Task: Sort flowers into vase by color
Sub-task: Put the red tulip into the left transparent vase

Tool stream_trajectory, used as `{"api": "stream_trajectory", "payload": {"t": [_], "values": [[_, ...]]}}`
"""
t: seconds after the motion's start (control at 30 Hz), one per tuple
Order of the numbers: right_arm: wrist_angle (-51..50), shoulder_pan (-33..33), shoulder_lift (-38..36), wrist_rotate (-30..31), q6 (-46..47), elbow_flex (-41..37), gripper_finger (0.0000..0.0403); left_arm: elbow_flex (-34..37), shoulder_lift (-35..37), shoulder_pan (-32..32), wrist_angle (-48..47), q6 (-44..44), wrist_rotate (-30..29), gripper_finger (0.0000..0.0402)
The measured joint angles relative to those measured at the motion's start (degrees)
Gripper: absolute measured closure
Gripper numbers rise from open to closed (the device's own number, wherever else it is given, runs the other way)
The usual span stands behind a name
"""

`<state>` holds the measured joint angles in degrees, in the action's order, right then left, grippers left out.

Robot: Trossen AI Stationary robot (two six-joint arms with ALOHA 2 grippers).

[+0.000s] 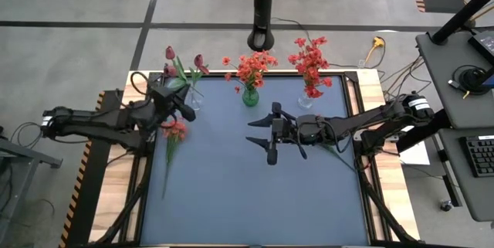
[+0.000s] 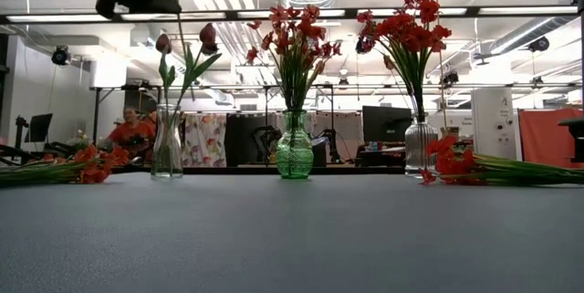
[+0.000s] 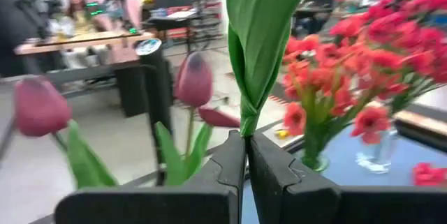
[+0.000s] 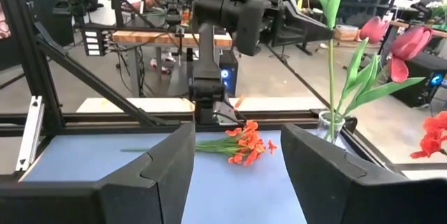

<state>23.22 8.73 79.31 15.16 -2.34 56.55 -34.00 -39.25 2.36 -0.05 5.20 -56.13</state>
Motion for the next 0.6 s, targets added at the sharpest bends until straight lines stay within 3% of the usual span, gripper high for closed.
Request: {"api": "stream_trajectory", "payload": {"t": [0.17,0.37,0.43,0.5,0.6], "values": [[0.0,0.0,0.2,0.1,0.2,0.0,0.0197,-2.3,1.9,-0.1,-4.5,0.0,0.0,0.0401],[0.1,0.0,0.5,0.1,0.2,0.0,0.0197,-13.1,1.7,-0.1,-27.9,9.0,-0.7,0.0401],[0.0,0.0,0.7,0.1,0.2,0.0,0.0197,-15.5,1.0,-0.4,-33.3,10.3,-3.6,0.0401],[0.0,0.0,0.7,0.1,0.2,0.0,0.0197,-16.3,0.7,-1.0,-35.3,10.4,-6.4,0.0401],[0.0,0.0,0.7,0.1,0.3,0.0,0.0197,-15.8,0.9,-2.2,-35.1,10.4,-5.4,0.0401]]}}
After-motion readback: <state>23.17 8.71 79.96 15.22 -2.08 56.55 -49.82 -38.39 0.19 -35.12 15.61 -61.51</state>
